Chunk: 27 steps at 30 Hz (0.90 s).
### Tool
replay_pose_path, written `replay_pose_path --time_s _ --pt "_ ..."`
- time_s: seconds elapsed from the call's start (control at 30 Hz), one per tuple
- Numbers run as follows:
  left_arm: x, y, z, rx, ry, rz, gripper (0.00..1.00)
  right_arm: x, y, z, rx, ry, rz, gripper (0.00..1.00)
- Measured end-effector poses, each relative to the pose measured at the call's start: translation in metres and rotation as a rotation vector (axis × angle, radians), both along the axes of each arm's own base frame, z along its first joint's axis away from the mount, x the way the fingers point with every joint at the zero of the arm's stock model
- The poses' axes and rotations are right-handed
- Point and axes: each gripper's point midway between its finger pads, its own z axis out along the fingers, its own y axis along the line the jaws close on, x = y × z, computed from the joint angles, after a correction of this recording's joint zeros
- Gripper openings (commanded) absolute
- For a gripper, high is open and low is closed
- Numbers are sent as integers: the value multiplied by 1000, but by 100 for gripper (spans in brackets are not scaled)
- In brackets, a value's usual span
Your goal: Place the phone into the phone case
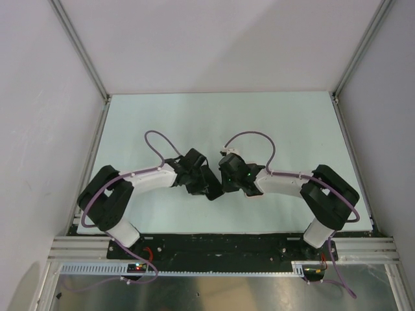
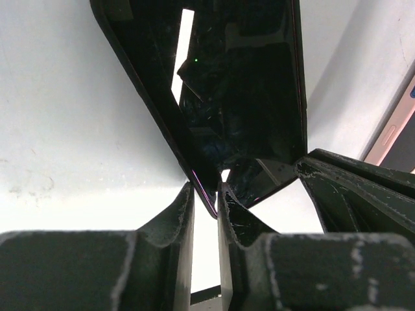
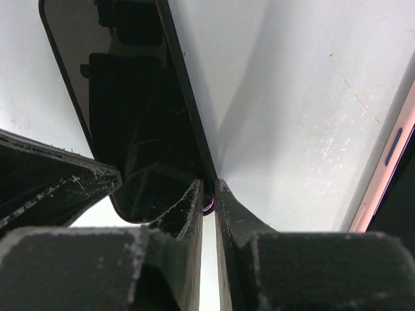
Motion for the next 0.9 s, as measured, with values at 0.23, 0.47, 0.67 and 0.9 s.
replay_pose_path --time_s 0.23,0.47,0.67,0.9 --pt "12 6 5 12 -57 -65 22 -10 -2 3 30 38 10 40" --pt "34 29 16 87 -146 -59 28 -4 -3 10 58 50 19 52" --pt "62 42 43 85 -219 -10 31 25 3 32 84 -11 1 52" --pt "84 41 43 97 -222 3 31 51 12 22 56 -17 7 51"
